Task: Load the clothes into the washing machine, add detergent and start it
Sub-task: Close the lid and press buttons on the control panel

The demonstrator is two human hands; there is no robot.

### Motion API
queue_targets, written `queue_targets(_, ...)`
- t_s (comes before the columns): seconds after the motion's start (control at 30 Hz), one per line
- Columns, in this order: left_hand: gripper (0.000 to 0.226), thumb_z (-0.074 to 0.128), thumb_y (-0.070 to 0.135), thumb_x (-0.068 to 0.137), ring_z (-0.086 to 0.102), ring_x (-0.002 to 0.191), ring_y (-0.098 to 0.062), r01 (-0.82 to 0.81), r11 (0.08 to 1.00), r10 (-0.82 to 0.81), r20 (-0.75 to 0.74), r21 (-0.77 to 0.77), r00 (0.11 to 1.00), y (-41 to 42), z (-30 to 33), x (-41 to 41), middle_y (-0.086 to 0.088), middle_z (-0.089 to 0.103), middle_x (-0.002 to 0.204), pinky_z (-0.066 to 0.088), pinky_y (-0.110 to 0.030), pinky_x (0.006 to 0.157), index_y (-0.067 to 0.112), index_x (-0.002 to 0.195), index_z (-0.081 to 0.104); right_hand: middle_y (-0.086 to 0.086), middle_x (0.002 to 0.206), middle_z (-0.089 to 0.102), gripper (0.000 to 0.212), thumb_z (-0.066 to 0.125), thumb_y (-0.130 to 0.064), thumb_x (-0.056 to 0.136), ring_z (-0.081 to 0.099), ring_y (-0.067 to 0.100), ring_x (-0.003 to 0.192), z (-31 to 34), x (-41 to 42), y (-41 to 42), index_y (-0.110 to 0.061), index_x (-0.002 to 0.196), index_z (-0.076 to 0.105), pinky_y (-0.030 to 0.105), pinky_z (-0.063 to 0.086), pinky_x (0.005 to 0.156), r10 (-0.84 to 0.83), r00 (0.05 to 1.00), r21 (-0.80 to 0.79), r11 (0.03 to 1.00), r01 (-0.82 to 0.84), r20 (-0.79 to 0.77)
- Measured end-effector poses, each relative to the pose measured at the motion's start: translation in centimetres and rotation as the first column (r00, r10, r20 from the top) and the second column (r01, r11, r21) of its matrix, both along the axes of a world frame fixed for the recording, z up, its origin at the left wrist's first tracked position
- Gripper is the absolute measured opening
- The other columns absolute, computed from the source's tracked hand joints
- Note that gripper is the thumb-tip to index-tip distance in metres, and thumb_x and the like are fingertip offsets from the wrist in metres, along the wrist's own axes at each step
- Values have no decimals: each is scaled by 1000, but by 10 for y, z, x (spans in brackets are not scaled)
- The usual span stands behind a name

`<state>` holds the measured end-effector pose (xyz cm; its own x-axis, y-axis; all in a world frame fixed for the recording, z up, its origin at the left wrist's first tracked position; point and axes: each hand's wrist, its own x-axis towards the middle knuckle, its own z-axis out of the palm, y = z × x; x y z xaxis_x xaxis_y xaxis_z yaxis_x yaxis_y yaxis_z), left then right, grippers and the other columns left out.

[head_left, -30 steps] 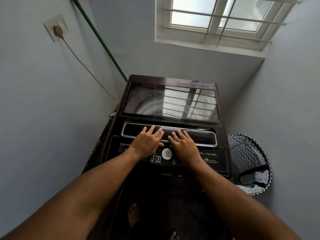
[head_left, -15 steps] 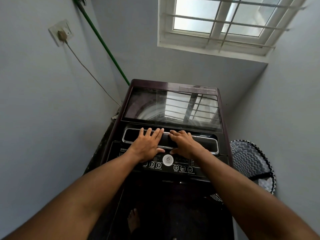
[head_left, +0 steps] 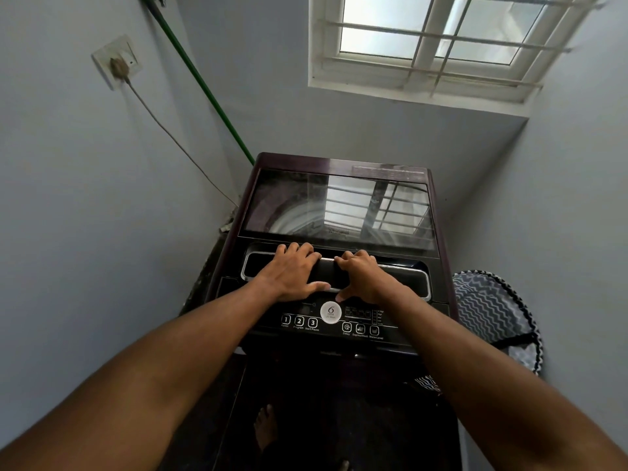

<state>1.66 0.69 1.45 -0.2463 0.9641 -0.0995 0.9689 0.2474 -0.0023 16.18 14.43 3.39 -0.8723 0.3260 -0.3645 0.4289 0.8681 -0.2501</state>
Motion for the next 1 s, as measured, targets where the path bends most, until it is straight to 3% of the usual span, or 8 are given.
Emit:
queue_targets(0.2, 65, 40, 66, 93, 44, 124, -25, -84, 996, 84, 35, -6, 996, 5, 3, 4, -2, 45, 141, 36, -49, 102, 23, 142, 46, 9, 125, 58, 90, 84, -49, 69, 46, 31, 117, 8, -12, 7, -15, 143, 47, 47, 45, 99, -22, 996, -28, 999, 25, 85)
queue_targets(0.3, 62, 45, 66, 91, 42, 125, -24, -130, 989, 138, 116, -74, 984, 13, 7, 2, 0, 46, 138, 33, -52, 106, 29, 141, 49, 4, 92, 62, 73, 86, -49, 65, 52, 23, 93, 15, -22, 11, -9, 122, 64, 36, 51, 81, -30, 992, -35, 999, 35, 121)
queue_targets(0.4, 62, 50, 67, 89, 40, 127, -23, -174, 973, 202, 188, -155, 961, 19, 11, 1, 2, 47, 135, 28, -51, 109, 36, 143, 47, -2, 70, 50, 56, 91, -39, 63, 51, 20, 81, 24, -27, 6, -4, 100, 67, 30, 42, 67, -40, 992, -24, 999, 43, 120)
queue_targets(0.57, 59, 49, 66, 90, 38, 130, -26, -249, 951, 289, 236, -186, 928, 18, 11, 6, -1, 49, 133, 25, -46, 111, 42, 144, 44, 3, 89, 57, 48, 94, -30, 60, 54, 21, 80, 26, -30, 1, -13, 90, 60, 31, 45, 68, -98, 984, -26, 994, 103, 147)
queue_targets(0.73, 60, 46, 67, 91, 38, 128, -27, -274, 944, 309, 207, -183, 928, 14, 13, 12, -3, 50, 135, 28, -42, 108, 43, 145, 41, 9, 115, 65, 68, 93, -29, 60, 62, 27, 106, 31, -49, -7, -10, 118, 63, 35, 53, 85, -37, 973, 56, 998, 25, 228)
queue_targets(0.87, 53, 58, 63, 87, 41, 125, -26, -288, 941, 331, 303, -178, 894, 18, 17, 1, -1, 59, 126, 34, -41, 104, 43, 136, 54, 11, 119, 67, 51, 84, -26, 73, 63, 28, 110, 38, -77, -1, -10, 117, 65, 34, 53, 86, -37, 959, 55, 998, 22, 280)
queue_targets(0.93, 41, 63, 53, 89, 46, 123, -25, -273, 949, 315, 391, -160, 865, 19, 19, -12, -1, 64, 120, 38, -37, 103, 41, 129, 61, 9, 110, 69, 40, 80, -25, 77, 65, 28, 105, 42, -93, 1, -9, 111, 67, 32, 52, 83, -35, 937, 20, 999, 30, 348)
queue_targets(1.0, 32, 65, 41, 90, 56, 117, -24, -201, 962, 265, 437, -187, 860, 22, 23, -25, -2, 70, 115, 45, -31, 96, 37, 122, 68, 5, 76, 68, 15, 71, -22, 86, 65, 25, 79, 36, -106, 8, -9, 84, 63, 24, 52, 65, -65, 910, -7, 997, 75, 409)
